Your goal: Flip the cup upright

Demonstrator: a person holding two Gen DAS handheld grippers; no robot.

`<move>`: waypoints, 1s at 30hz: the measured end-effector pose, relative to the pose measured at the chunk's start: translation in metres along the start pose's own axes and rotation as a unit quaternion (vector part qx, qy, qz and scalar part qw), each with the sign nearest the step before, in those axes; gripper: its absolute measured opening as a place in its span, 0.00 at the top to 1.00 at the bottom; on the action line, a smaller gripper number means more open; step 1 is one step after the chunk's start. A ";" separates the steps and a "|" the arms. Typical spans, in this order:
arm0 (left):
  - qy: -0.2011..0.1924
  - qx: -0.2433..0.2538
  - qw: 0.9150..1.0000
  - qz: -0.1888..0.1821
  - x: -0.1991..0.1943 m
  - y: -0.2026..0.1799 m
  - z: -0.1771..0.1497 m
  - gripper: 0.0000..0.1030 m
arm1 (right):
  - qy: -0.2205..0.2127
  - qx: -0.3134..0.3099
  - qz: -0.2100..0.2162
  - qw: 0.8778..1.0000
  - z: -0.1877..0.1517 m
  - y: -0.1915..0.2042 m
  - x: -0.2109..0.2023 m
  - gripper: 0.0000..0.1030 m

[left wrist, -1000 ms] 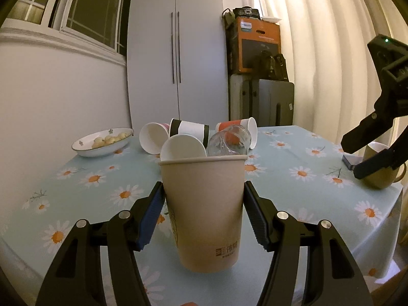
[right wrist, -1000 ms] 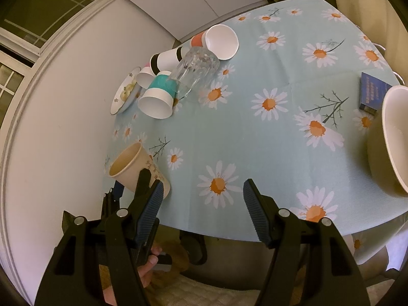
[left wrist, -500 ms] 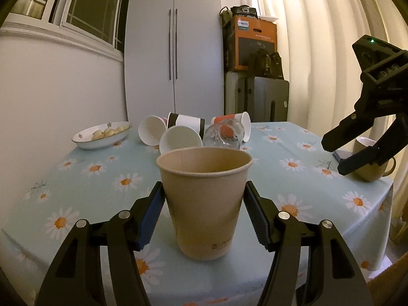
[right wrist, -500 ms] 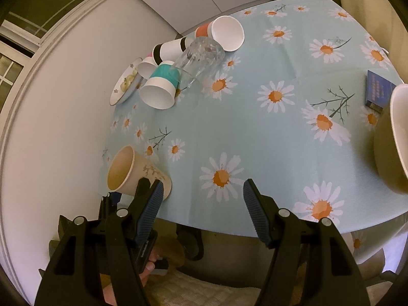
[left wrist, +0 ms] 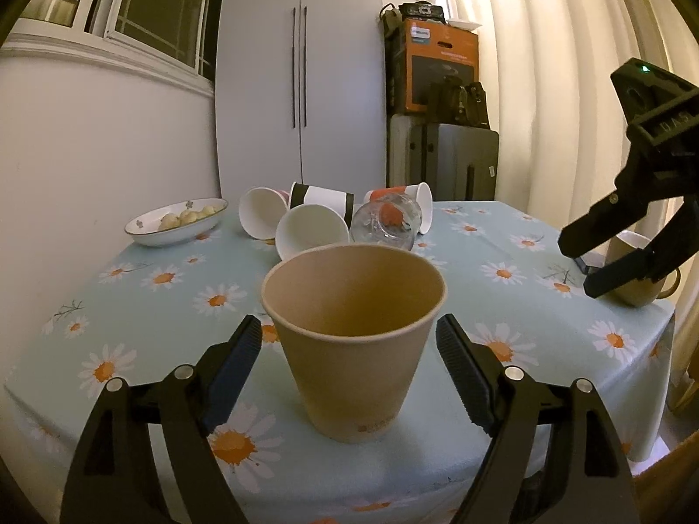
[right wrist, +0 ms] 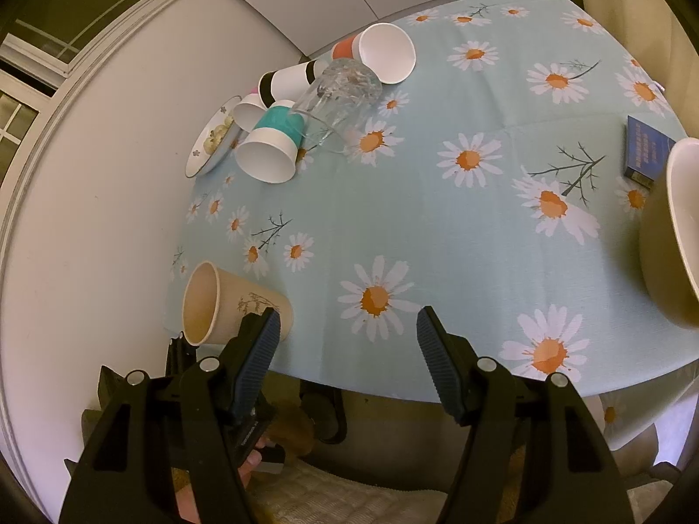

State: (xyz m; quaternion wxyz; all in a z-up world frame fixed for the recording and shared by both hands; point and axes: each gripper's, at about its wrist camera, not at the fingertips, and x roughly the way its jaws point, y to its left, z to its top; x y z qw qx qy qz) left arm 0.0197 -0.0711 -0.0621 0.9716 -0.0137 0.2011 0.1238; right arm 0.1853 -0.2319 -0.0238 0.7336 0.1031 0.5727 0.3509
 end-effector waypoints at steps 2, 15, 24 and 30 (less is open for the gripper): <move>0.000 -0.005 1.000 0.001 0.000 0.003 0.002 0.22 | -0.001 0.000 0.000 1.000 0.000 0.000 0.000 0.37; -0.001 -0.025 0.999 -0.033 -0.025 0.016 0.034 0.06 | -0.018 -0.016 0.005 1.000 -0.002 0.002 -0.008 0.35; 0.047 0.000 0.992 -0.118 -0.055 0.040 0.072 0.06 | -0.055 -0.047 0.035 0.997 -0.019 0.011 -0.022 0.24; 0.075 -0.005 0.988 -0.132 -0.069 0.064 0.079 0.06 | -0.118 -0.112 -0.001 0.987 -0.035 0.033 -0.037 0.15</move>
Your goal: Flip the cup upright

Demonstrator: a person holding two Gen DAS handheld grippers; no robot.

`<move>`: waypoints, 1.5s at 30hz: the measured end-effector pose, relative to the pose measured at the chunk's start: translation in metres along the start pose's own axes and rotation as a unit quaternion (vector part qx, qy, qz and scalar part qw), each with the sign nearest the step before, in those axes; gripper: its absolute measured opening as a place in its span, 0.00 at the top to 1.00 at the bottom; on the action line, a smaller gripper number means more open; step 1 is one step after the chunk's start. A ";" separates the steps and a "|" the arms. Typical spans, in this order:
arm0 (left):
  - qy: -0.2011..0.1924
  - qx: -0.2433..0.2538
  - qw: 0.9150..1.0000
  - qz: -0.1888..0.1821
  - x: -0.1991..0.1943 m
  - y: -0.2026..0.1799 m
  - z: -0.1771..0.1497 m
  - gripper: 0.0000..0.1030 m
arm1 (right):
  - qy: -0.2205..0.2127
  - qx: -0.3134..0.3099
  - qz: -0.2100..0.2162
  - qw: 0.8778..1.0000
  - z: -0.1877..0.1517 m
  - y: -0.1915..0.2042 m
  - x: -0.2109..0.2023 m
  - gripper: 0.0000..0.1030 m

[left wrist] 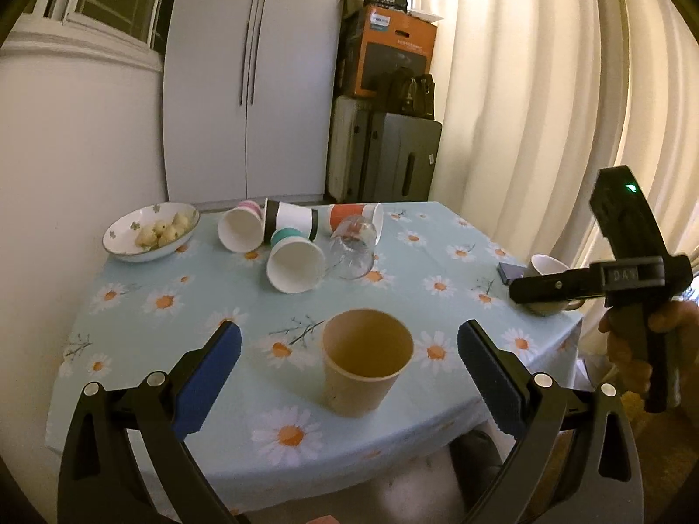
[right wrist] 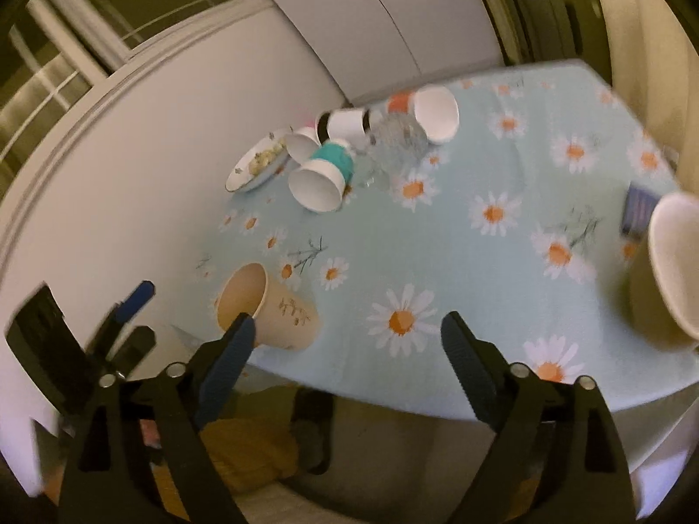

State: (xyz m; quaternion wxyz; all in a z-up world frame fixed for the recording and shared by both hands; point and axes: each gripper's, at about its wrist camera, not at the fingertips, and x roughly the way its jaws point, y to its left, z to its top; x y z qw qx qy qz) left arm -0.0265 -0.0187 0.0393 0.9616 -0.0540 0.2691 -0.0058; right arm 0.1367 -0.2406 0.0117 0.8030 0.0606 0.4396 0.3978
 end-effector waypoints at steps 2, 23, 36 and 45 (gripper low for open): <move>0.011 -0.004 1.000 -0.005 -0.002 0.006 -0.001 0.06 | -0.019 -0.030 -0.017 0.999 -0.005 0.010 -0.005 0.14; 0.068 -0.045 0.996 0.035 0.003 0.030 -0.021 0.06 | -0.054 -0.133 -0.085 0.986 -0.029 0.048 0.004 0.08; 0.077 -0.052 0.994 0.051 0.010 0.029 -0.022 0.06 | -0.049 -0.131 -0.092 0.986 -0.030 0.045 0.004 0.08; 0.081 -0.057 0.994 0.051 0.011 0.029 -0.022 0.06 | -0.047 -0.132 -0.096 0.985 -0.029 0.044 0.005 0.08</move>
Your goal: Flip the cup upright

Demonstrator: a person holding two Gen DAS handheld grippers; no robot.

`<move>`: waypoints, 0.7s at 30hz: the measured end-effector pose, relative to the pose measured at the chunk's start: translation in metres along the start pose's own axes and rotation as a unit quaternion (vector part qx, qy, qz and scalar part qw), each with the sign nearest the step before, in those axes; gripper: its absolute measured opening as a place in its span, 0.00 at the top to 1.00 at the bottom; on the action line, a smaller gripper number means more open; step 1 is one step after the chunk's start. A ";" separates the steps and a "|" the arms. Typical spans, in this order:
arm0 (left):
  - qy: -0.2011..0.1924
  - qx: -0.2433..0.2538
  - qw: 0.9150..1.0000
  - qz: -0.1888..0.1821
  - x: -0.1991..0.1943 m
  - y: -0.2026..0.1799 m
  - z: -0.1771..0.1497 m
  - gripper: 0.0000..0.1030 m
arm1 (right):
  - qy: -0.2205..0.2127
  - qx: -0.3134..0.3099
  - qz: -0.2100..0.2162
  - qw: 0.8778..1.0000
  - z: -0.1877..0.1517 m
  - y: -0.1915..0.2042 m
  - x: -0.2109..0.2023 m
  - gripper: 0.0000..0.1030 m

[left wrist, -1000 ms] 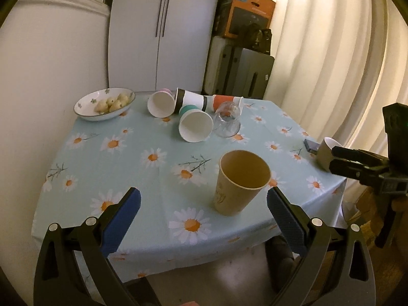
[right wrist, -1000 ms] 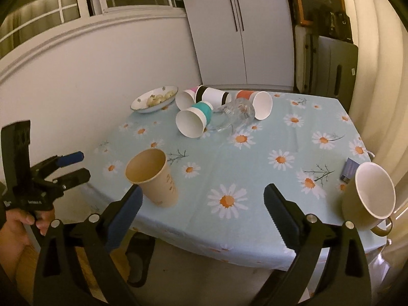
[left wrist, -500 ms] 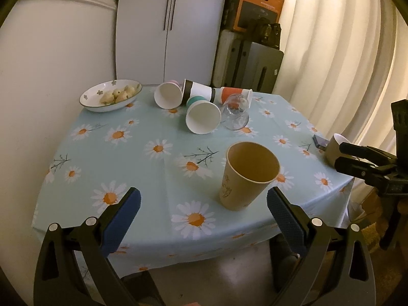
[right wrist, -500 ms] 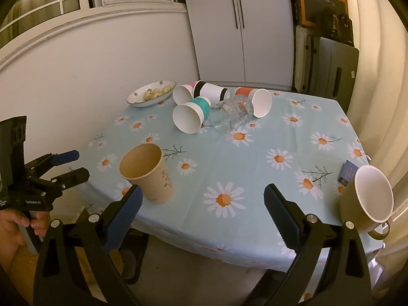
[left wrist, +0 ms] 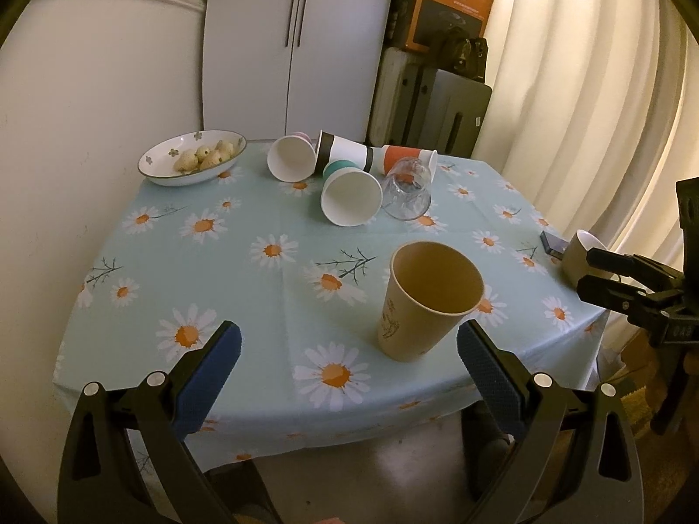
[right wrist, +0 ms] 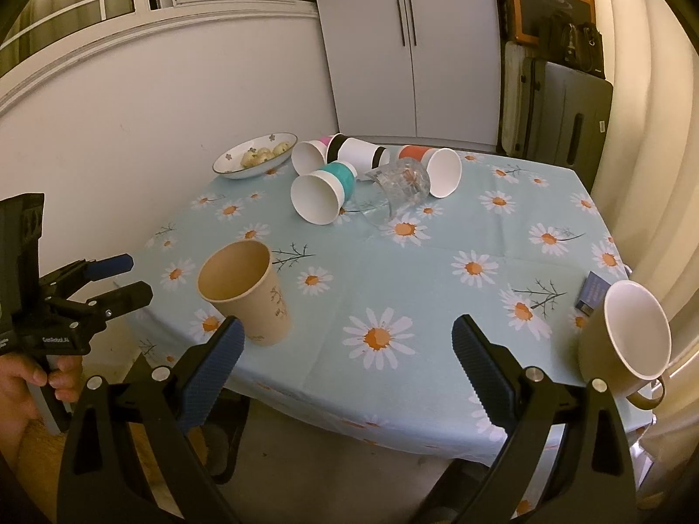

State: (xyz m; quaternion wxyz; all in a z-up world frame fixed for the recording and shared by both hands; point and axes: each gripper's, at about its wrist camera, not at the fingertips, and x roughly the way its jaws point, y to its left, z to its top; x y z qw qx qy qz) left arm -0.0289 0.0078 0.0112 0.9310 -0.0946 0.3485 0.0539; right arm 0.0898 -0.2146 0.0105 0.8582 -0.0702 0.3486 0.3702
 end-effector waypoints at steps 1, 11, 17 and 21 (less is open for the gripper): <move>0.001 0.000 1.000 0.000 0.000 0.000 0.000 0.06 | -0.001 0.000 0.000 1.000 0.000 0.000 0.000 0.08; 0.002 0.001 1.000 -0.003 0.000 -0.001 0.000 0.06 | 0.003 0.002 -0.003 1.000 -0.001 0.000 0.002 0.08; 0.005 0.002 1.000 -0.004 0.000 -0.002 -0.001 0.06 | 0.004 0.002 -0.003 1.000 -0.001 0.000 0.002 0.08; 0.005 0.002 1.000 -0.004 0.001 -0.003 -0.001 0.06 | 0.004 0.003 -0.003 1.000 -0.001 -0.001 0.002 0.08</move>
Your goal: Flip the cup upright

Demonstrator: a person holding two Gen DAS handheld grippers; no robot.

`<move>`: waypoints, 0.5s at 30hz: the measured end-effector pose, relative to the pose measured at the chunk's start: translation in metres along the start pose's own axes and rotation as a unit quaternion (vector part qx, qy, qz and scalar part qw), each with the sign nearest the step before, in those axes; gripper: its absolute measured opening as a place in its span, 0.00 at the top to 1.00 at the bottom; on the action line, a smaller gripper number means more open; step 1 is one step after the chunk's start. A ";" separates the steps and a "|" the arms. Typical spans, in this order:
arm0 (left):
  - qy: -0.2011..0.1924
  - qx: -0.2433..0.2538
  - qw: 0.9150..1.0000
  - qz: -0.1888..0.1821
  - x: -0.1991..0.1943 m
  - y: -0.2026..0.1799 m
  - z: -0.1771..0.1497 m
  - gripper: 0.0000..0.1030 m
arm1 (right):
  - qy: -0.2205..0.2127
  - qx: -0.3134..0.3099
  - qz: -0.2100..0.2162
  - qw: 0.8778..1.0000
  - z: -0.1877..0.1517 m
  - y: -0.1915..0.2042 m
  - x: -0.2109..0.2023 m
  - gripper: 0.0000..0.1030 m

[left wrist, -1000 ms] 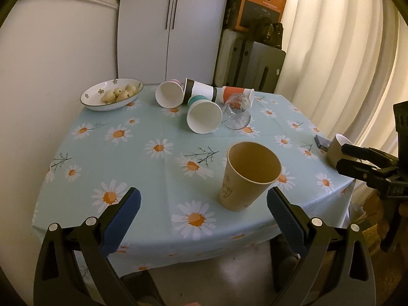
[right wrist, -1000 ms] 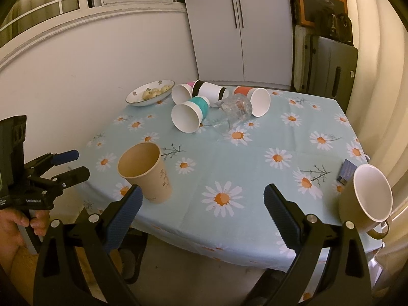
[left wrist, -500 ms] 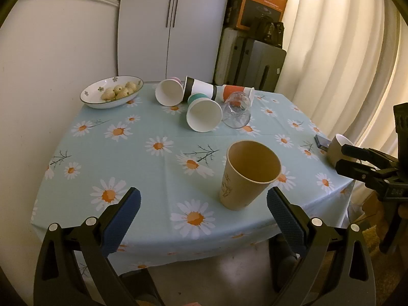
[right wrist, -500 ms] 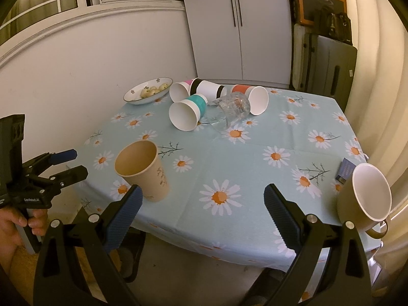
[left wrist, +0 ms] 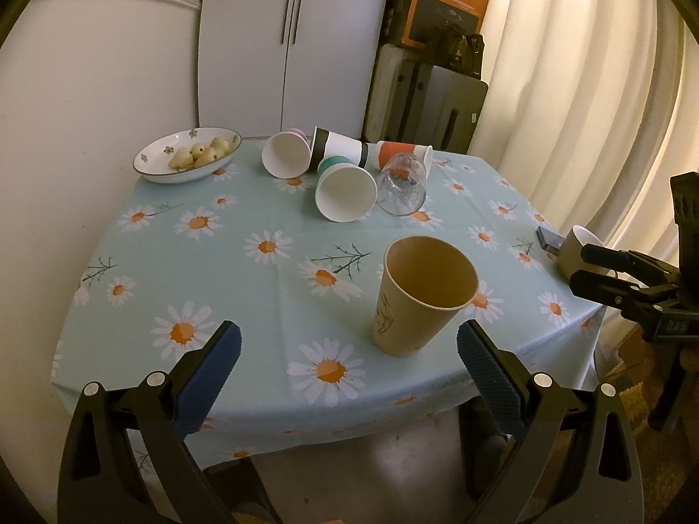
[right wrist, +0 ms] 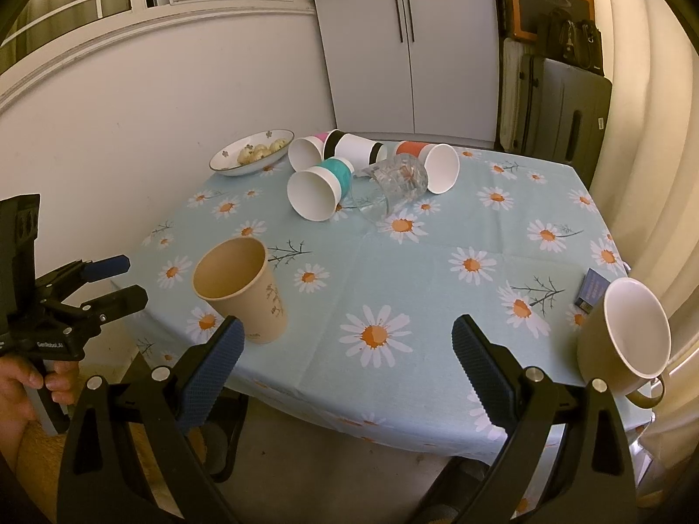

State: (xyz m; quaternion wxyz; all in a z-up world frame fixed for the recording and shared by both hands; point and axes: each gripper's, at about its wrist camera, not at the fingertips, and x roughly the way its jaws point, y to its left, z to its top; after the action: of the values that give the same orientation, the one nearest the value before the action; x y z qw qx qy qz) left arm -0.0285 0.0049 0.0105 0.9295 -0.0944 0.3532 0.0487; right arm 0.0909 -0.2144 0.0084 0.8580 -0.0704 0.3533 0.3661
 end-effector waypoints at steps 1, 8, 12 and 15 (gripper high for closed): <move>0.000 0.000 1.000 -0.001 0.000 0.000 0.000 0.06 | 0.000 0.000 -0.001 1.000 0.000 0.000 0.000 0.08; 0.002 0.003 1.000 -0.001 0.001 -0.001 -0.001 0.06 | 0.002 0.001 -0.002 1.000 0.000 -0.001 0.001 0.08; 0.004 0.001 1.000 -0.002 0.001 -0.001 -0.002 0.06 | 0.002 0.002 -0.003 1.000 0.000 -0.001 0.001 0.08; 0.002 0.003 1.000 -0.001 0.001 -0.002 -0.002 0.06 | 0.004 0.002 -0.004 1.000 0.000 -0.001 0.002 0.08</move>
State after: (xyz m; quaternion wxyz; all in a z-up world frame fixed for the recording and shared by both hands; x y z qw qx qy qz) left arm -0.0290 0.0027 0.0090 0.9292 -0.0923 0.3547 0.0468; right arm 0.0923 -0.2144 0.0072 0.8582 -0.0715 0.3568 0.3621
